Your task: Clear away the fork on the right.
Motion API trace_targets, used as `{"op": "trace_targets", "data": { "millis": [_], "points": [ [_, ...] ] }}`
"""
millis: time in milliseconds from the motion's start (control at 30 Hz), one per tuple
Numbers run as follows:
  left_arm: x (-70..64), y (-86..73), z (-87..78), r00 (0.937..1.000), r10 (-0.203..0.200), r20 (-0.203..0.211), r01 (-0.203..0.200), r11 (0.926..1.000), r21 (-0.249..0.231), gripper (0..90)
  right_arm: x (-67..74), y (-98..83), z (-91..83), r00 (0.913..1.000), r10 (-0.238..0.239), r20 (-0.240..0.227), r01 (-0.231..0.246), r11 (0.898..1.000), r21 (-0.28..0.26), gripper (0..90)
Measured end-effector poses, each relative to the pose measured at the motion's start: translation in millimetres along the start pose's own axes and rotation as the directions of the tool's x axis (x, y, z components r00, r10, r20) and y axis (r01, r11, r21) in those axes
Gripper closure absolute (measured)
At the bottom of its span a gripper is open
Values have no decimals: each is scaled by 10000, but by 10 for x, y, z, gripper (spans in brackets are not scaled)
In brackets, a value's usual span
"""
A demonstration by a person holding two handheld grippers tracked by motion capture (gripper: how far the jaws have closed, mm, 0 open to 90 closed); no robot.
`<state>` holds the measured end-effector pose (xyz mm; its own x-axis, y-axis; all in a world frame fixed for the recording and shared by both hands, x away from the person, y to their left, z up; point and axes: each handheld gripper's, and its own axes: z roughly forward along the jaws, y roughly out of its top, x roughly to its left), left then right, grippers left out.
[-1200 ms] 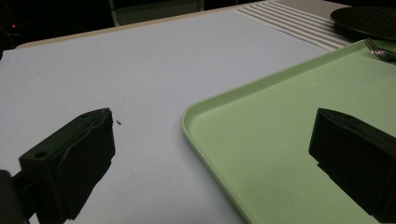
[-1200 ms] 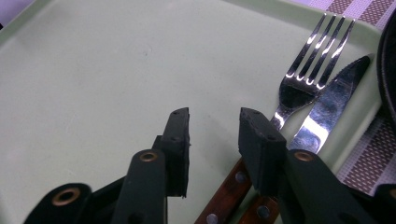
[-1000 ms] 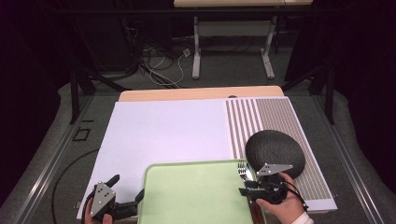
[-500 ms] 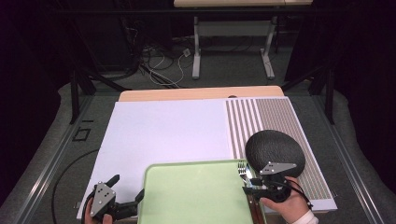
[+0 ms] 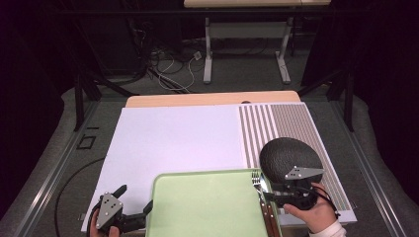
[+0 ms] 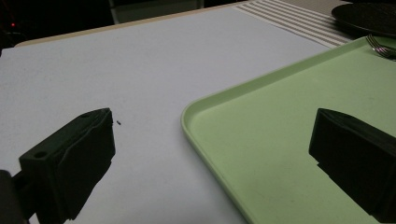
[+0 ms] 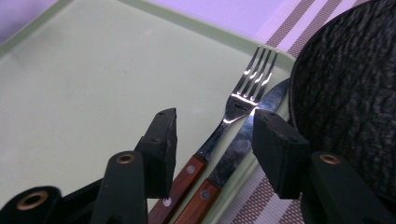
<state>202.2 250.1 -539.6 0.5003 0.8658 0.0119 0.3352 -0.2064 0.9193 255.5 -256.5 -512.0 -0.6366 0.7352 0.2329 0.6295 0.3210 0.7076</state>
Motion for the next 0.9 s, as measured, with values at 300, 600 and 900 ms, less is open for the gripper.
{"op": "trace_targets", "data": {
  "millis": [300, 600, 900],
  "points": [
    [0, -1, -1, 10000, -22, -3, 22, 10000, -22, 5, -105, 5, -107, 9981, 201, 580, -184, 9994, -304, 448],
    [-1, 0, -3, 10000, -11, -7, 11, 10000, -31, 5, -268, 18, -213, 9881, 368, 1496, -283, 9979, -581, 205],
    [-1, 0, -3, 10000, -6, -6, 6, 10000, -29, 5, -404, 7, -309, 9800, 596, 1899, -441, 9954, -852, 0]
  ]
}}
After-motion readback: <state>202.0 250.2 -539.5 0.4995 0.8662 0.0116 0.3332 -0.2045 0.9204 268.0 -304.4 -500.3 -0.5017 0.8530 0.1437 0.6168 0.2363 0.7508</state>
